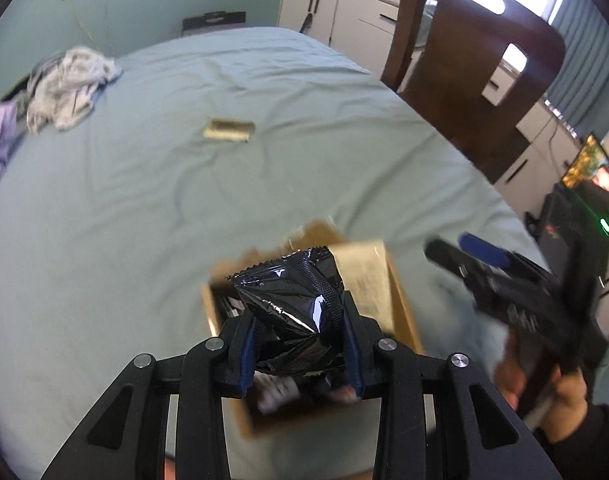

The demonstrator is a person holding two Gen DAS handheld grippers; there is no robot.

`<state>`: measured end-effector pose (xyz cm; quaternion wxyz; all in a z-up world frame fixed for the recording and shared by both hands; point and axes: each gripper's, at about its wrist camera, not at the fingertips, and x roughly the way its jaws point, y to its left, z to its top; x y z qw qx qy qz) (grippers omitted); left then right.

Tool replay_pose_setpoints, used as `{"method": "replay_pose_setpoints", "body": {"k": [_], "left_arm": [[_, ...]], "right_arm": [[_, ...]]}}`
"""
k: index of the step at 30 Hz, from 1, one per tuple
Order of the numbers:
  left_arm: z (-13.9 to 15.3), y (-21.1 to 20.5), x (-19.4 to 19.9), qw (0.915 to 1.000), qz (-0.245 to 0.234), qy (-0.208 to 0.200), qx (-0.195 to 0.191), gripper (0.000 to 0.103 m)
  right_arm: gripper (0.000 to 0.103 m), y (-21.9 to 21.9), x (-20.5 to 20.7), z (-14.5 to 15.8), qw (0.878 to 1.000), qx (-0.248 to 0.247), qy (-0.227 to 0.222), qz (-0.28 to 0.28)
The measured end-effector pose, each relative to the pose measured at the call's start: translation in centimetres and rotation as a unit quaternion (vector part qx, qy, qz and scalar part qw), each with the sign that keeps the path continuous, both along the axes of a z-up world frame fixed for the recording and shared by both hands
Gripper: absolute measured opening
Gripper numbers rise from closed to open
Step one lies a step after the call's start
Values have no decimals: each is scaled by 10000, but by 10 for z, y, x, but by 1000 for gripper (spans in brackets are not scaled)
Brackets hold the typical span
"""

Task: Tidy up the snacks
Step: 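Hold the black packet over the box while the right gripper reaches for a beige sachet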

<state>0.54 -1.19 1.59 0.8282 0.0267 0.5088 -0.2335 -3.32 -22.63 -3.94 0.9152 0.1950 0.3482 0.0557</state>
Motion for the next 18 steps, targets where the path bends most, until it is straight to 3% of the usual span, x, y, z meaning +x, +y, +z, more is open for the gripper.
{"method": "replay_pose_setpoints", "body": {"k": [4,9,14,18], "left_arm": [[-14,-6,-7,9990,-72,-126,413,35],[-9,-6,-5,9998,-140,-128,60,35],[-4,-2,-1,9998,-163,-97,-102,35],[-7,6,6,9999,-58,-100,-45,35]], "right_arm": [[76,1,3,-5,9998,-7,146,-99],[76,2,11,-2,9996,-5,197,-208],[76,-2,13,-3,9991,185,333,-190],[76,-4,39,6,9987,255,442,-48]]}}
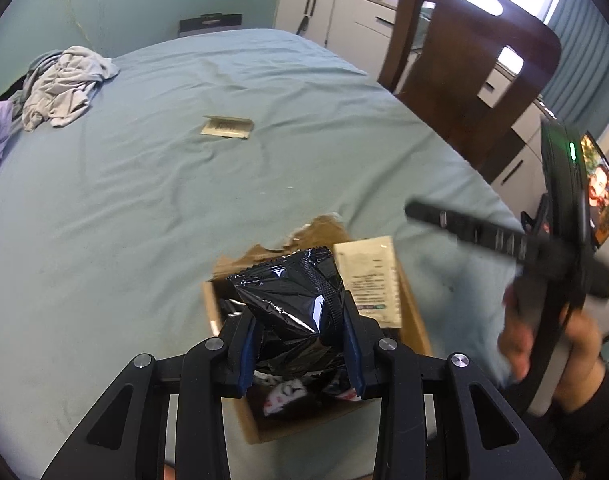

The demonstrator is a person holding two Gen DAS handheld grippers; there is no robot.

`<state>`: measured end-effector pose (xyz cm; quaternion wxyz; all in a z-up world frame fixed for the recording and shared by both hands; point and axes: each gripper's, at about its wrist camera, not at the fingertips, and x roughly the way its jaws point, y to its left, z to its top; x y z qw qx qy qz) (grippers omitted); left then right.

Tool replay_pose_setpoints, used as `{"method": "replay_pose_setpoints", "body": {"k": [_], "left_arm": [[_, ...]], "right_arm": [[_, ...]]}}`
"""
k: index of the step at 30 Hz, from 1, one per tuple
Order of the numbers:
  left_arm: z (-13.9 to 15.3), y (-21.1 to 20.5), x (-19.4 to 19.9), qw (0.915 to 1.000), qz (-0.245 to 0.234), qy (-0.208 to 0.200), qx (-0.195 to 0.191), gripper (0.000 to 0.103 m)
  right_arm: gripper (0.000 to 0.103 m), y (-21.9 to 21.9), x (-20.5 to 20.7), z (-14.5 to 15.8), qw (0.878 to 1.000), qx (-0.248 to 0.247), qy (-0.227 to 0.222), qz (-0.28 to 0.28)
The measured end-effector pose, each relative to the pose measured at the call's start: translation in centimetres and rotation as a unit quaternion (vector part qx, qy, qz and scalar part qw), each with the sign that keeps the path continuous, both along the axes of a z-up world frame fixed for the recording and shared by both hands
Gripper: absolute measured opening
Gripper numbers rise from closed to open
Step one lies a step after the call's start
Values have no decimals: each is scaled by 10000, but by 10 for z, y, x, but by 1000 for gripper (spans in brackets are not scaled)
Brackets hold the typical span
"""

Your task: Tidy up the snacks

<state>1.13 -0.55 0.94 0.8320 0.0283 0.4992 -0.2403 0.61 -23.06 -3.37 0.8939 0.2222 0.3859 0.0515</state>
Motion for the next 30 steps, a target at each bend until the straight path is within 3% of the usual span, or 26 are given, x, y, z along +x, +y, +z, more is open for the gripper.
{"method": "replay_pose_setpoints", "body": {"k": [3,8,13,17,20,24,27,29,30], "left_arm": [[1,6,6,9999,92,23,-100,35],[-1,13,19,9996,177,140,-192,35],[-5,18,27,9986,257,298,-347,35],[-10,18,30,9983,223,396,-361,35],[-11,21,31,9977,220,437,-469,35],[-11,24,33,9970,278,463,-562,35],[-14,26,37,9958,320,558,-646,35],[-15,25,39,9953,328,604,-680,35],[-16,25,40,9950,334,630,-696,35]], "right_arm": [[76,-1,38,20,9998,48,13,203],[76,-1,105,44,9973,557,195,431],[76,30,190,45,9959,-413,482,651],[76,53,255,19,9904,-564,993,781],[76,72,295,4,9849,-960,1179,824],[76,102,336,-17,9735,-1605,1338,927],[76,123,353,-31,9692,-1733,1313,1155],[66,136,358,-34,9677,-1884,1116,1251],[51,141,359,-36,9677,-1938,1022,1247]]}}
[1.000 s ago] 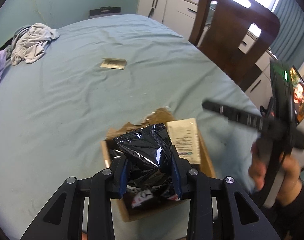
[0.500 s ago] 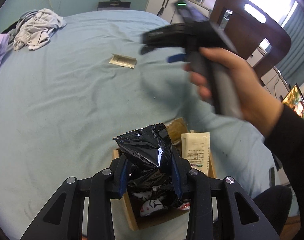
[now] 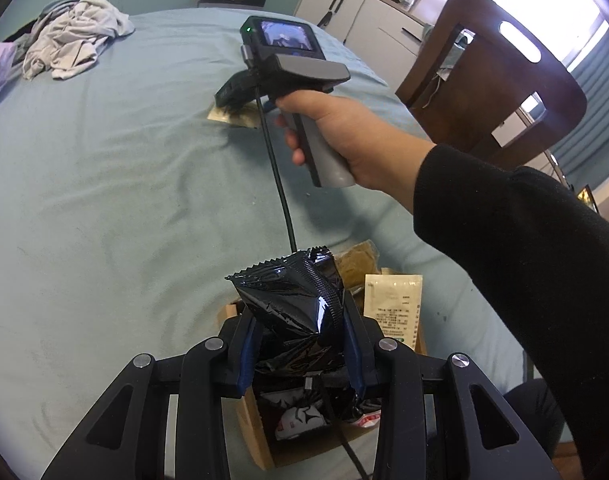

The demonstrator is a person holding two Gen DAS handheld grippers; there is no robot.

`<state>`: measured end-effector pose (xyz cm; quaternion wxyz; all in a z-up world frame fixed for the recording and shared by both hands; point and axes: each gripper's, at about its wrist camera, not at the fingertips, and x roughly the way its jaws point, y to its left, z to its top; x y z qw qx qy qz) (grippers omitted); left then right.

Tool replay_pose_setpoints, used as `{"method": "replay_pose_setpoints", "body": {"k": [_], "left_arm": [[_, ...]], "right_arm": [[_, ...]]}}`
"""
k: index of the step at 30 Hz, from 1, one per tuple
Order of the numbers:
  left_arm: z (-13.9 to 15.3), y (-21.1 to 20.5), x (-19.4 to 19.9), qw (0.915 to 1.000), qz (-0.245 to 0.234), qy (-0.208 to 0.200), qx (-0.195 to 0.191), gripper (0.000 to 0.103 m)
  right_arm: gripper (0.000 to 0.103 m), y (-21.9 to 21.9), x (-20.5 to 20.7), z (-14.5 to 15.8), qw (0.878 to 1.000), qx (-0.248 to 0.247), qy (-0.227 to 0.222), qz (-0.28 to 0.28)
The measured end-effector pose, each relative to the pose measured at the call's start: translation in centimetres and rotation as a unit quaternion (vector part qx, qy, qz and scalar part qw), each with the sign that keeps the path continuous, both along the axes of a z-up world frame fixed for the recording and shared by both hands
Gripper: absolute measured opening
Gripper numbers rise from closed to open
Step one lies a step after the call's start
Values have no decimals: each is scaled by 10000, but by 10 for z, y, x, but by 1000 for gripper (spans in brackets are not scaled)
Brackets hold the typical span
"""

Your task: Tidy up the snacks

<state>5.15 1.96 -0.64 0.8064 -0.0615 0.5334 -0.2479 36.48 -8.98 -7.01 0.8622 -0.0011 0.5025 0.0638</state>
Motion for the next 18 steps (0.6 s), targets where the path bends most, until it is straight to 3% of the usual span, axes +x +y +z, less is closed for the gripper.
{"method": "replay_pose_setpoints", "body": {"k": [3,6,9,12,18], "left_arm": [[-3,2,4,9999,24,94,-49,35],[-2,4,5,9998,87,145,-129,35],[3,8,4,9997,167,34,-148,35],[5,8,1,9997,199,-78,-116,35],[9,8,-11,9996,197,-195,-3,35]], "right_arm": [[12,-5,2,0,9997,130,-49,-178],[3,-17,-7,3,9994,186,-75,-271],[0,-31,-27,23,9992,90,-256,-288],[0,-52,-64,54,9978,304,-503,-295],[0,-94,-191,119,9856,1275,-1109,-79]]}}
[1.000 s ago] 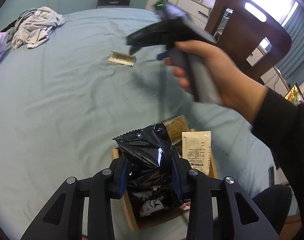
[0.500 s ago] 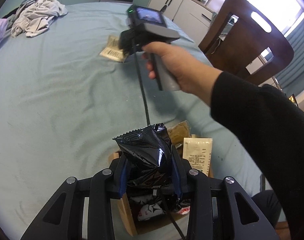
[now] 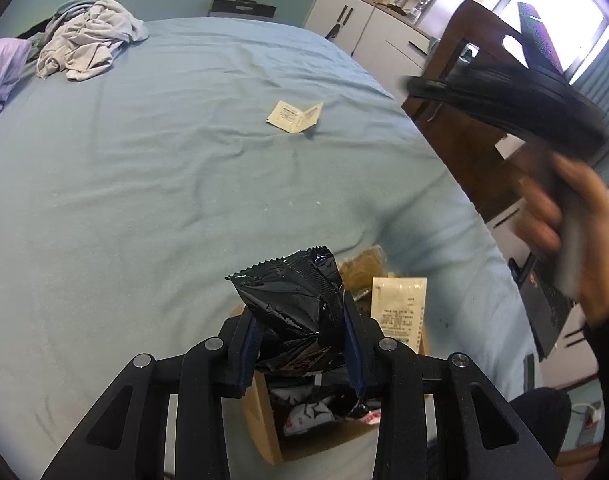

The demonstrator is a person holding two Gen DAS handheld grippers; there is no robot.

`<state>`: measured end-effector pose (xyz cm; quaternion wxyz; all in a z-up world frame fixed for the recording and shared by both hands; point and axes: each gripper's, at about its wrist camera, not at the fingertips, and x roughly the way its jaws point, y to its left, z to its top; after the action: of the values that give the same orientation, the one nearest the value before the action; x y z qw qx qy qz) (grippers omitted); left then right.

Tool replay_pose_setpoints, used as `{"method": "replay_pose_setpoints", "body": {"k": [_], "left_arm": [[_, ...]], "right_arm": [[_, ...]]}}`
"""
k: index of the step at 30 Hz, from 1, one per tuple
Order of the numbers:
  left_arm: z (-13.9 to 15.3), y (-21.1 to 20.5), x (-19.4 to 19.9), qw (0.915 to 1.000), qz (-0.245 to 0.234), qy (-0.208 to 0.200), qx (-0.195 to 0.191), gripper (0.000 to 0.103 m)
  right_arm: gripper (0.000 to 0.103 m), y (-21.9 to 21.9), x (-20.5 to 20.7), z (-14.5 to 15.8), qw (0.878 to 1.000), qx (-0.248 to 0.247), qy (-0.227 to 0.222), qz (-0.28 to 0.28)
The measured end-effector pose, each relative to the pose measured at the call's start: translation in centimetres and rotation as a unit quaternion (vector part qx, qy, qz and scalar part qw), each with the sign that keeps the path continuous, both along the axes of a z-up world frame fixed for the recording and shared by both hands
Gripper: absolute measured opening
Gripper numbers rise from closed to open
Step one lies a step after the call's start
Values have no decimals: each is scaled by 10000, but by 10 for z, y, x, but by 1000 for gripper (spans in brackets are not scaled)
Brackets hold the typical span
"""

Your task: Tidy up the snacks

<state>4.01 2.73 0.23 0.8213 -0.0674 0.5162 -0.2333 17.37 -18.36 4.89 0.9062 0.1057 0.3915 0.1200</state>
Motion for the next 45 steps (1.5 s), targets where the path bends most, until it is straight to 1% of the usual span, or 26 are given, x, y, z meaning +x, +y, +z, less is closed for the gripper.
{"method": "replay_pose_setpoints", "body": {"k": [1,3,7,11,12,14,15,16,17,19,20,21,22,24,26,28,30,32,35,36,37,38,39,40,42,45], "left_arm": [[0,-1,-3,10000,-29,0,44,35],[0,-5,-9,9999,-96,48,94,35],[-3,-17,-21,9992,-364,173,47,35],[-13,-26,-28,9979,-503,284,290,35],[-13,-29,-29,9978,-512,289,316,35],[-10,-29,-32,9978,-521,236,321,35],[-9,-29,-32,9979,-526,201,319,35],[-8,-29,-32,9980,-521,166,312,35],[-6,-28,-32,9981,-514,144,299,35],[-5,-26,-30,9984,-480,102,264,35],[-5,-25,-28,9986,-446,59,276,35],[-4,-25,-27,9987,-413,11,309,35],[-3,-26,-25,9986,-373,-46,380,35],[-3,-26,-21,9981,-320,-106,524,35],[-3,-27,-18,9974,-332,-178,621,35],[-7,-28,-14,9971,-371,-146,654,35],[-11,-29,-10,9971,-402,-48,650,35],[-16,-29,-4,9971,-427,51,629,35],[-18,-30,0,9975,-404,133,565,35],[-18,-30,2,9976,-395,155,550,35],[-19,-31,3,9977,-389,162,532,35],[-19,-31,5,9977,-387,163,524,35],[-20,-30,6,9977,-390,167,528,35],[-20,-31,6,9976,-397,170,537,35],[-20,-31,5,9976,-392,175,541,35],[-15,-30,4,9983,-366,105,441,33]], "right_arm": [[0,-7,-27,7,9999,127,-89,10],[0,-13,-68,12,9999,105,-128,38],[0,-17,-116,4,9999,-91,-52,64],[0,-16,-124,-13,9993,-68,377,-29],[0,-16,-119,-15,9987,46,505,-80],[1,-17,-102,-24,9954,513,784,-218],[6,-20,-92,-26,9933,670,899,-287],[14,-24,-81,-30,9902,876,1019,-368],[19,-30,-70,-32,9870,1090,1091,-446],[47,-50,-52,-34,9815,1415,1116,-644],[53,-54,-44,-36,9793,1541,1068,-765],[66,-59,-31,-39,9760,1726,972,-905],[74,-64,-24,-43,9739,1818,937,-986],[75,-72,-1,-52,9677,1992,936,-1232],[75,-77,27,-62,9610,2071,1122,-1451],[74,-77,58,-72,9555,2047,1470,-1533],[74,-72,92,-83,9507,2068,1848,-1388],[74,-66,123,-93,9459,2241,1964,-1283],[74,-51,165,-101,9576,1825,1846,-1250],[69,-45,180,-103,9624,1593,1809,-1252],[54,-39,187,-106,9649,1461,1799,-1236],[43,-33,198,-110,9671,1287,1830,-1210],[22,-24,199,-113,9682,1097,1889,-1220],[8,-14,204,-118,9676,798,2036,-1261],[3,-2,207,-126,9668,565,2163,-1235],[2,7,194,-110,9781,348,1718,-1120]]}}
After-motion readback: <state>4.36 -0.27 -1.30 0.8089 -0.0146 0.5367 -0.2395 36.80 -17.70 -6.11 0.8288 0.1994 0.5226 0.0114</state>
